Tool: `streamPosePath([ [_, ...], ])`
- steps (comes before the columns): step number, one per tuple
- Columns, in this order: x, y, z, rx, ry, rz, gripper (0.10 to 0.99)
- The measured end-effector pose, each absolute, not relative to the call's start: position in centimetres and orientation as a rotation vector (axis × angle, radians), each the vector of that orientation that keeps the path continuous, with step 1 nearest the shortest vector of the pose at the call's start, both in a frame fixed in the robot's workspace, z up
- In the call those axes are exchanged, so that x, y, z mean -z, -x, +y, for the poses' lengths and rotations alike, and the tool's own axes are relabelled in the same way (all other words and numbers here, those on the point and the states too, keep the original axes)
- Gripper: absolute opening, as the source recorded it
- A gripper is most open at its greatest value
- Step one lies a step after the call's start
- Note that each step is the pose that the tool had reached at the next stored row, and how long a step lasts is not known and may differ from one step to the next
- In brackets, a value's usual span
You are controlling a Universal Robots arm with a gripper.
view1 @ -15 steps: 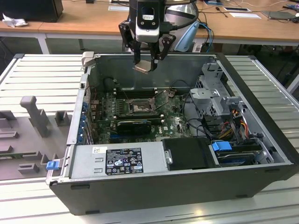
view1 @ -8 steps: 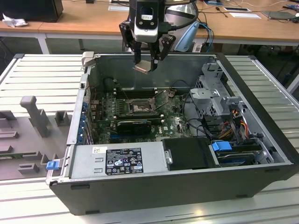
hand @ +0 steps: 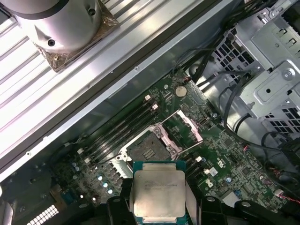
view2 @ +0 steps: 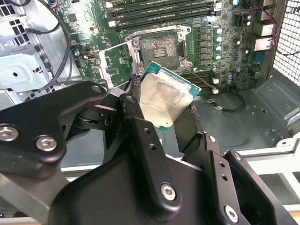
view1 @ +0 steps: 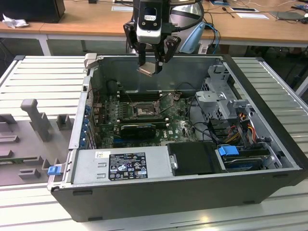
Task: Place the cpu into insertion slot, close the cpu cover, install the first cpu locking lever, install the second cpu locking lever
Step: 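Place the cpu into insertion slot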
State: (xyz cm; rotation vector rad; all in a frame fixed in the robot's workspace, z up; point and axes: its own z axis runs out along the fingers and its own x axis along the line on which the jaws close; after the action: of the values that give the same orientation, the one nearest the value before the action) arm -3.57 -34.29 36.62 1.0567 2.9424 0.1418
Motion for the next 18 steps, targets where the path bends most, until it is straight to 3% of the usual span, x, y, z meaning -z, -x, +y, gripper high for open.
streamPosePath([
  [18, -36.59, 3.57, -34.29, -0.140, -1.216, 2.875, 0.529],
])
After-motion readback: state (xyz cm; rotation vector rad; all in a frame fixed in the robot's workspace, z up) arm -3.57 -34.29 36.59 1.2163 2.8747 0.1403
